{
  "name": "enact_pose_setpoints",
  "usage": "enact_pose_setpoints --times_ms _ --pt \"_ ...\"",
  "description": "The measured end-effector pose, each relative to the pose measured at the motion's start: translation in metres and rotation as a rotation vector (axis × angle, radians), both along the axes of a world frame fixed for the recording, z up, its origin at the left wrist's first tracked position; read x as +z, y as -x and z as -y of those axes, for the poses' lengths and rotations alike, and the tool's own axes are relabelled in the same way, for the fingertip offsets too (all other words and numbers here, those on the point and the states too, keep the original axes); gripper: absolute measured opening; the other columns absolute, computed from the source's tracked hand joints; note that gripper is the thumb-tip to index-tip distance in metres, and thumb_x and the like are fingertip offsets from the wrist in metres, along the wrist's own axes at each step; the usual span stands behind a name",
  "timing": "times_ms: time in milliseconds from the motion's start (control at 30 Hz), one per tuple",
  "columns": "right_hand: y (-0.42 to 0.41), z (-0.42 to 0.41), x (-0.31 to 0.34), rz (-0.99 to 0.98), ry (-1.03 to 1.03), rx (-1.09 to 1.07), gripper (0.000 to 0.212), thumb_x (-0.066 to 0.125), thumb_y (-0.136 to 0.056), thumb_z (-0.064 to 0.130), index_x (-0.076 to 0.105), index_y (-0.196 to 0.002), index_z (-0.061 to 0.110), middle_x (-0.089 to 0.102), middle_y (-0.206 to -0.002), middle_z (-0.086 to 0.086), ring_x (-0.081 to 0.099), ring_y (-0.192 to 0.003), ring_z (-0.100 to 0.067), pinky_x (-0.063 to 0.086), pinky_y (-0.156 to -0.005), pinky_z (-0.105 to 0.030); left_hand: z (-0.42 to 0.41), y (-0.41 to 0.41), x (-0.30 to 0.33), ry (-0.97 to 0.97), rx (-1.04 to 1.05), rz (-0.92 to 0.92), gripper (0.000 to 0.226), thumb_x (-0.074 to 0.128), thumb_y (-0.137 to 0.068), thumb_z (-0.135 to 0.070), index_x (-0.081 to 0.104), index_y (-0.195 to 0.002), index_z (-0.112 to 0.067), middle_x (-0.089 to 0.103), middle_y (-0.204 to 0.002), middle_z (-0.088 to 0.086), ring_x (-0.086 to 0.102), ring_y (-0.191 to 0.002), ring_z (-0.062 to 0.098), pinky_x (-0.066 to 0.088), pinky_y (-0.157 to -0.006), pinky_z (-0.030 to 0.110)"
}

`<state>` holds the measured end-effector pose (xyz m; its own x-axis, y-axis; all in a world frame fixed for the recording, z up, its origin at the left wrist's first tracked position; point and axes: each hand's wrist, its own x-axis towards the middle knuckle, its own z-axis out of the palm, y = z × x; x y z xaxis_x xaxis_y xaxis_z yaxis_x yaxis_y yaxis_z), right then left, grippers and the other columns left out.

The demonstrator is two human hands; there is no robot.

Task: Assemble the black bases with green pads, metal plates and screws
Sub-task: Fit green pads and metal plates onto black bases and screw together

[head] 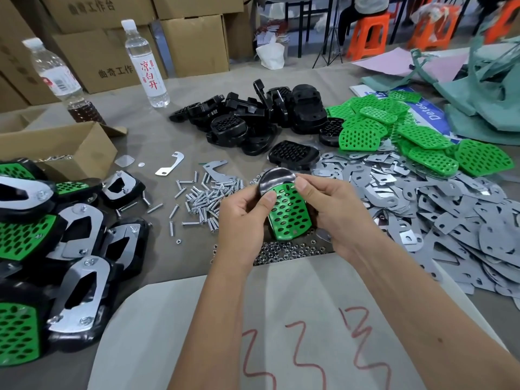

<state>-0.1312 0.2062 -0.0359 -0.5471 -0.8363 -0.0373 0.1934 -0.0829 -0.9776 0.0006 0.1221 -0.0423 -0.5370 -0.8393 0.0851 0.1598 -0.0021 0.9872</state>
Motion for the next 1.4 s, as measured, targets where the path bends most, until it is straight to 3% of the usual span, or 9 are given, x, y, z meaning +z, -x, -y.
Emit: enact_pose_setpoints --times_ms 133,300,500,767,900,1033,1167,1267,1400 --pt "0.000 0.000 -0.003 -0.115 -0.002 -0.076 0.021 0.065 -0.101 0.014 0.078 -0.113 0.024 0.080 -0.101 -0.010 0.075 -0.099 -0.036 0.063 -0.079 -0.054 -0.005 0.005 0.000 0.014 -0.007 0.006 0.020 0.063 -0.097 -0.015 0.081 -0.101 -0.024 0.078 -0.097 0.011 0.073 -0.098 0.042 0.058 -0.079 0.070" --pt "0.005 -0.004 -0.002 -0.051 0.018 -0.003 0.021 0.064 -0.102 0.016 0.078 -0.116 0.021 0.080 -0.105 -0.010 0.077 -0.096 -0.031 0.064 -0.063 -0.037 -0.006 0.004 0.003 0.041 -0.016 0.028 0.023 0.061 -0.100 -0.012 0.079 -0.099 -0.026 0.078 -0.093 0.001 0.074 -0.091 0.027 0.058 -0.083 0.068" --pt "-0.005 0.000 -0.001 -0.079 -0.073 -0.183 0.016 0.070 -0.098 0.016 0.084 -0.094 0.023 0.080 -0.093 -0.009 0.075 -0.097 -0.037 0.062 -0.079 -0.053 -0.008 0.007 0.002 0.089 0.025 0.096 0.022 0.065 -0.097 -0.016 0.082 -0.092 -0.030 0.079 -0.090 0.007 0.074 -0.094 0.038 0.060 -0.079 0.064" --pt "0.004 -0.010 0.014 -0.611 -0.144 -0.470 0.013 0.074 -0.094 0.028 0.083 -0.103 0.024 0.061 -0.059 0.029 0.060 -0.063 0.002 0.044 -0.068 -0.018 -0.037 0.037 0.014 -0.139 0.020 0.143 0.054 0.062 -0.083 -0.054 0.071 -0.123 -0.019 0.077 -0.110 0.005 0.073 -0.108 0.025 0.055 -0.102 0.053" --pt "0.015 -0.031 0.035 -0.467 -0.032 -0.076 0.026 0.054 -0.108 0.028 0.079 -0.110 0.022 0.077 -0.086 -0.002 0.073 -0.089 -0.028 0.061 -0.083 -0.047 -0.053 0.060 0.031 -0.428 0.033 0.027 0.074 0.080 -0.065 -0.065 0.071 -0.117 -0.014 0.079 -0.109 0.009 0.076 -0.104 0.030 0.057 -0.099 0.054" --pt "0.052 -0.067 0.040 -0.505 -0.090 -0.201 0.028 0.057 -0.107 0.029 0.077 -0.104 0.011 0.075 -0.084 -0.016 0.073 -0.081 -0.034 0.064 -0.073 -0.051 -0.065 0.081 0.031 -0.485 0.028 0.074 0.043 0.082 -0.085 -0.021 0.067 -0.121 -0.004 0.077 -0.110 0.018 0.077 -0.091 0.030 0.063 -0.075 0.044" --pt "0.103 -0.126 0.026 -0.873 -0.560 -0.533 0.015 0.076 -0.093 0.030 0.078 -0.100 0.017 0.073 -0.079 0.003 0.067 -0.072 -0.021 0.052 -0.065 -0.032 -0.077 0.089 0.017 -0.495 0.149 0.107 0.027 0.068 -0.088 0.008 0.062 -0.110 -0.007 0.076 -0.105 0.017 0.076 -0.094 0.032 0.059 -0.069 0.039" --pt "0.125 -0.160 0.020 -0.953 -0.979 -0.578 0.047 0.080 -0.083 0.052 0.072 -0.121 0.024 0.071 -0.113 -0.010 0.063 -0.108 -0.032 0.051 -0.089 -0.039 -0.085 0.096 0.012 -0.371 0.229 0.115 0.025 0.069 -0.089 0.003 0.065 -0.093 -0.021 0.077 -0.094 0.005 0.074 -0.091 0.027 0.062 -0.085 0.049" --pt "0.128 -0.162 0.020 -0.987 -0.924 -0.392 0.041 0.086 -0.078 0.049 0.074 -0.112 0.029 0.060 -0.117 -0.015 0.049 -0.122 -0.039 0.043 -0.104 -0.043 -0.102 0.111 0.014 -0.222 0.158 0.130 0.026 0.071 -0.086 0.004 0.071 -0.083 -0.022 0.071 -0.078 -0.006 0.066 -0.079 0.021 0.060 -0.080 0.040"
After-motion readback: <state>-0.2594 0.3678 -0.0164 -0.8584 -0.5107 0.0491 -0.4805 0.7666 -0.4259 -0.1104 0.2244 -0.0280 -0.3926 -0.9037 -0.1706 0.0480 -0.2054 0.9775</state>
